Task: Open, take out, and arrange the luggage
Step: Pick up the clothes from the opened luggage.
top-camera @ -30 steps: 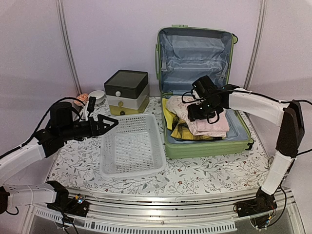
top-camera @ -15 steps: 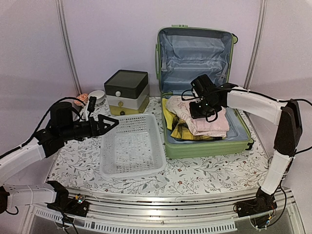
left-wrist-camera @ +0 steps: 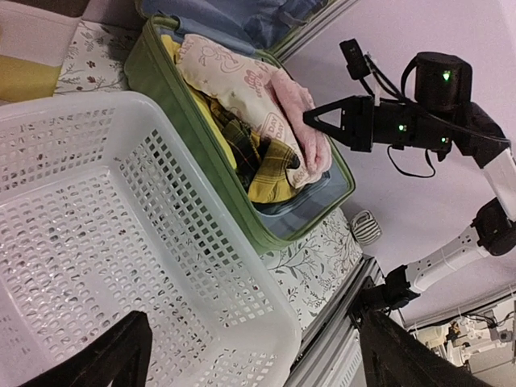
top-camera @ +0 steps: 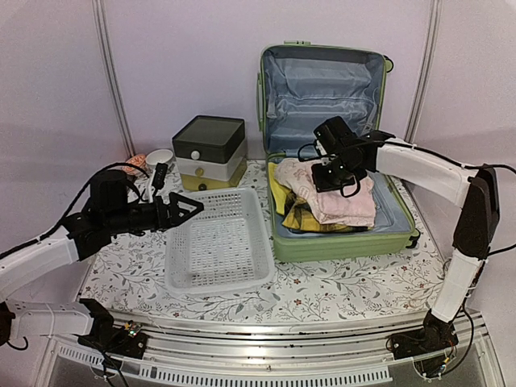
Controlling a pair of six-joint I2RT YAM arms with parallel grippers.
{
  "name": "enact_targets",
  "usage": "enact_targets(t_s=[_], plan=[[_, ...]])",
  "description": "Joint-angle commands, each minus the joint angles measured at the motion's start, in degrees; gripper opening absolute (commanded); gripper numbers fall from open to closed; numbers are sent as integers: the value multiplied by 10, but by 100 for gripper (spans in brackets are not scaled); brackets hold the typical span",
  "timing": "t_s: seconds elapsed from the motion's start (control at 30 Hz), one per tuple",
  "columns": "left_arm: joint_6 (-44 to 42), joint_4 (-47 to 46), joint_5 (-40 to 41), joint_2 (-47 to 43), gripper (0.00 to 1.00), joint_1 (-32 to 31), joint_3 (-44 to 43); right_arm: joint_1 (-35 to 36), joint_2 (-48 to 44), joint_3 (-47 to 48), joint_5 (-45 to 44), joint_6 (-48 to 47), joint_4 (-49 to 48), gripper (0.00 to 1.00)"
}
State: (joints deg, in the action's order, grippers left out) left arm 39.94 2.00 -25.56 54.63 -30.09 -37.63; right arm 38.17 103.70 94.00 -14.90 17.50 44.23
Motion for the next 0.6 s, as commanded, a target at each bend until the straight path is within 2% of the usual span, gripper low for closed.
enact_targets(t_s=[0.0,0.27,0.57], plan=[[10,-29,15,18,92,-29,-28,30,-21,47,6,-11,23,4],[22,-64,31,65,92,-76,-49,61,-9,62,63,2,14,4],[47,-174,58,160,93,-136,-72,73,6,62,101,8,0,4]])
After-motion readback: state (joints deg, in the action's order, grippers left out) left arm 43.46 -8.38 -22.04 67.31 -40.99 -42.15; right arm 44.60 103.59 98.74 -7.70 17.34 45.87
